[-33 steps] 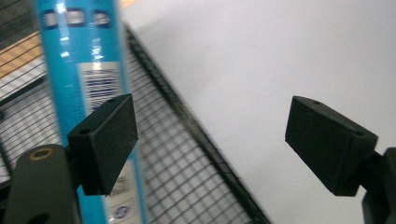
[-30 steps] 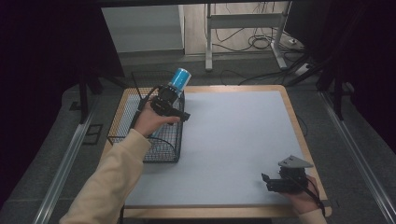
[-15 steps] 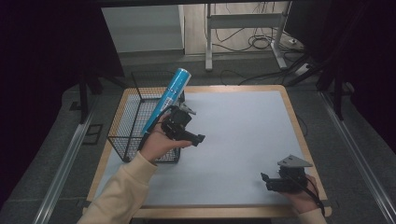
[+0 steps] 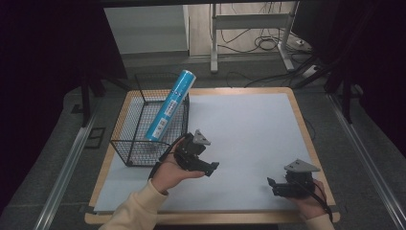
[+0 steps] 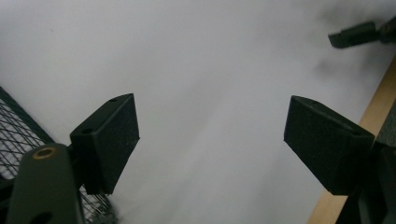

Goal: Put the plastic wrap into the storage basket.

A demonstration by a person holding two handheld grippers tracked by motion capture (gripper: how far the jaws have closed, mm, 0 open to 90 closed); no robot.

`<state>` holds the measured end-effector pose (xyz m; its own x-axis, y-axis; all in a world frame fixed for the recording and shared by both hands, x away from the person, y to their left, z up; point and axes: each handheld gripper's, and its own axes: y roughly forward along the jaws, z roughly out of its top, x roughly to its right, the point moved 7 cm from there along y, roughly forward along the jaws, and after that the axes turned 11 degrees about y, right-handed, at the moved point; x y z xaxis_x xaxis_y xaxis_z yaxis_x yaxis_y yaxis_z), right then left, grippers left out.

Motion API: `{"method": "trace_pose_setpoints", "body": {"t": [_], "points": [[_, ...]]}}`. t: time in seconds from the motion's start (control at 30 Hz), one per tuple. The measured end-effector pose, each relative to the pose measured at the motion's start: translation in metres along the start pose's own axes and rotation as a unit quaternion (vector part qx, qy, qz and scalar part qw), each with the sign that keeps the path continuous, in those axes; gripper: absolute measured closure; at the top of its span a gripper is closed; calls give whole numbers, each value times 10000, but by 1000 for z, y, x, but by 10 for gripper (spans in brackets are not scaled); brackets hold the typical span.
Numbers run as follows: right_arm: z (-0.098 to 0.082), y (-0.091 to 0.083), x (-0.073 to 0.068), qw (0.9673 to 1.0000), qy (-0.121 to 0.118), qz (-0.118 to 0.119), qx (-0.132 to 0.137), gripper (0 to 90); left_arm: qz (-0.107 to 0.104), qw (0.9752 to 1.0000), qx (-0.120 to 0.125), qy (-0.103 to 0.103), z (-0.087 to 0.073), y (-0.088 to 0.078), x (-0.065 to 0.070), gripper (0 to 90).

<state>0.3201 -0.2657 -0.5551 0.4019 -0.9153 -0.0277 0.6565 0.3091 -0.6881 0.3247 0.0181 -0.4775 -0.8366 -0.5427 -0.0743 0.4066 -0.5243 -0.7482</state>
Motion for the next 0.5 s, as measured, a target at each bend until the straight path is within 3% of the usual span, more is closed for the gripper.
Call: {"method": "trace_pose_setpoints", "body": {"t": [0.23, 0.5], "points": [[2, -1, 0, 10000, -9, -3, 80, 94, -186, 9998, 30, -67, -11, 7, 8, 177], [5, -4, 0, 9998, -6, 19, 213, 94, -233, 9997, -14, -42, -14, 13, 11, 177]]}}
